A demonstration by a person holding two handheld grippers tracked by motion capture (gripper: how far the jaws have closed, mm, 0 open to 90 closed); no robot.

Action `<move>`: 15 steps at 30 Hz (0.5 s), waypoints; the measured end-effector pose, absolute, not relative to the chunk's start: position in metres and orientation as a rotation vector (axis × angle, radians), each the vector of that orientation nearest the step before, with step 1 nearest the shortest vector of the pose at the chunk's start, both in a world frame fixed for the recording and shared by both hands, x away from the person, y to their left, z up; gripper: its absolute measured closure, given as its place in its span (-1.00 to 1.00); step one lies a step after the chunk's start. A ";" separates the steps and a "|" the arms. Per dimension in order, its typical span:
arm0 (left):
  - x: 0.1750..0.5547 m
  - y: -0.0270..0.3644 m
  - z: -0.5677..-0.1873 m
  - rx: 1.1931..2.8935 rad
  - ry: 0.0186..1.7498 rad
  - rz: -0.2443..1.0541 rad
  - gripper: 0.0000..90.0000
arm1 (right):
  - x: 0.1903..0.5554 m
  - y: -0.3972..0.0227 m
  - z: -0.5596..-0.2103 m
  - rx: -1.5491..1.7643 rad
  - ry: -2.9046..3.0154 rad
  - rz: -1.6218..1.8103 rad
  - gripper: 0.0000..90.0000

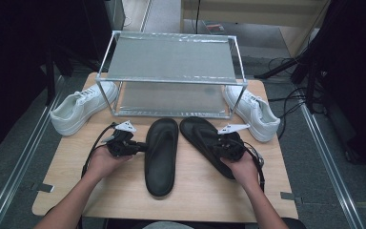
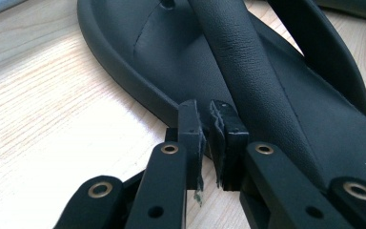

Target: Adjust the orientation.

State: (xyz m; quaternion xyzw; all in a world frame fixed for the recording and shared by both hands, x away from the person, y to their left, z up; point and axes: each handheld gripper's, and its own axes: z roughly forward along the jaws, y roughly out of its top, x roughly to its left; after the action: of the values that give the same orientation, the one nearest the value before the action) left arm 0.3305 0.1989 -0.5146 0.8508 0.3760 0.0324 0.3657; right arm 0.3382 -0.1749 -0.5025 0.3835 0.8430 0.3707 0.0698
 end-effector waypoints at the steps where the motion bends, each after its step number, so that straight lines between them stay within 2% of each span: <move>1: 0.331 0.199 -0.515 2.187 0.967 0.083 0.84 | 0.338 -0.175 -0.502 1.154 2.537 1.115 0.95; 15: 0.329 0.197 -0.513 2.189 0.949 0.066 0.89 | 0.334 -0.164 -0.504 1.131 2.564 1.146 0.95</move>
State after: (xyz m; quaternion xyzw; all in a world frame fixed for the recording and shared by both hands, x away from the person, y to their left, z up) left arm 0.3290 0.1971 -0.5133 0.8527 0.3696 0.0256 0.3683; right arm 0.3344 -0.1636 -0.5038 0.3729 0.8455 0.3780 0.0569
